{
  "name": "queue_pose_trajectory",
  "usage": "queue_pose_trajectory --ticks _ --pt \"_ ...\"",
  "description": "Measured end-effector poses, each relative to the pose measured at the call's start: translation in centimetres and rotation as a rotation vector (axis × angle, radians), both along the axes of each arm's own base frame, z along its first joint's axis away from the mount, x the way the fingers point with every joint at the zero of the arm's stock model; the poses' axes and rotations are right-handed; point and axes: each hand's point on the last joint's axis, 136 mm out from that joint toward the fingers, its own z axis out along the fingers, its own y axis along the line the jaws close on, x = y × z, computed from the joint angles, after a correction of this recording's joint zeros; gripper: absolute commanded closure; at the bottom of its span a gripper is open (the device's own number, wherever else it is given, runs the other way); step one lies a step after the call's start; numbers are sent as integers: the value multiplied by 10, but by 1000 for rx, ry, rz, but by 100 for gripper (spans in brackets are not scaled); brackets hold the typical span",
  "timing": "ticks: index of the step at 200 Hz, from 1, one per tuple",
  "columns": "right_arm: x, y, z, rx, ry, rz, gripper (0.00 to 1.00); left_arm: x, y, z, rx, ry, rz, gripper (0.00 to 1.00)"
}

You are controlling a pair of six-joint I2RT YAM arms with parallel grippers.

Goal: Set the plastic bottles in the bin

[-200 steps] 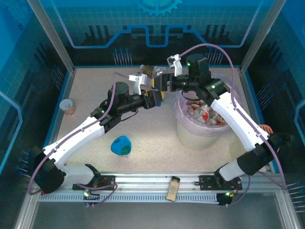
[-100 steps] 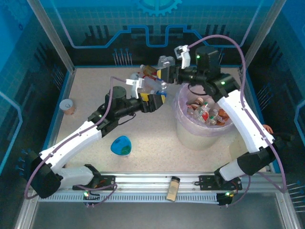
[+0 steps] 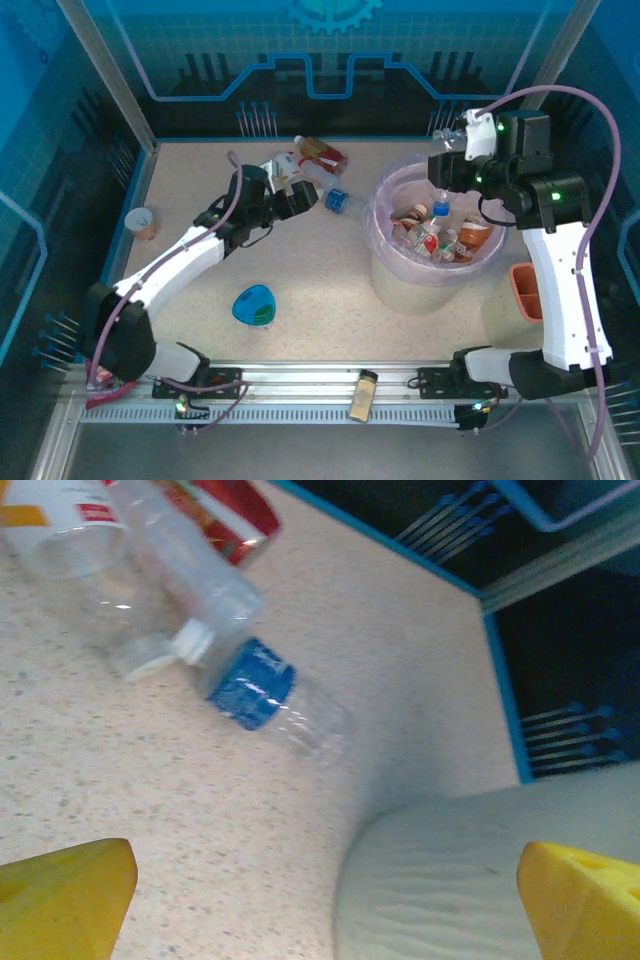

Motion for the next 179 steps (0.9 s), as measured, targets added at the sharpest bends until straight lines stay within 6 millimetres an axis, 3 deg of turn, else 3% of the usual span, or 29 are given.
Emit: queue_pose_trajectory --ticks 36,109,138,179 --pt "0 -16 -60 -152 201 -15 74 35 8 -26 63 60 54 1" --pt "0 -19 -133 -230 425 23 63 104 31 -82 118 165 148 1" --pt "1 -22 -152 -252 466 19 46 127 36 -93 126 177 164 1" --pt "6 -25 -173 -267 471 12 37 150 31 -109 150 186 150 1"
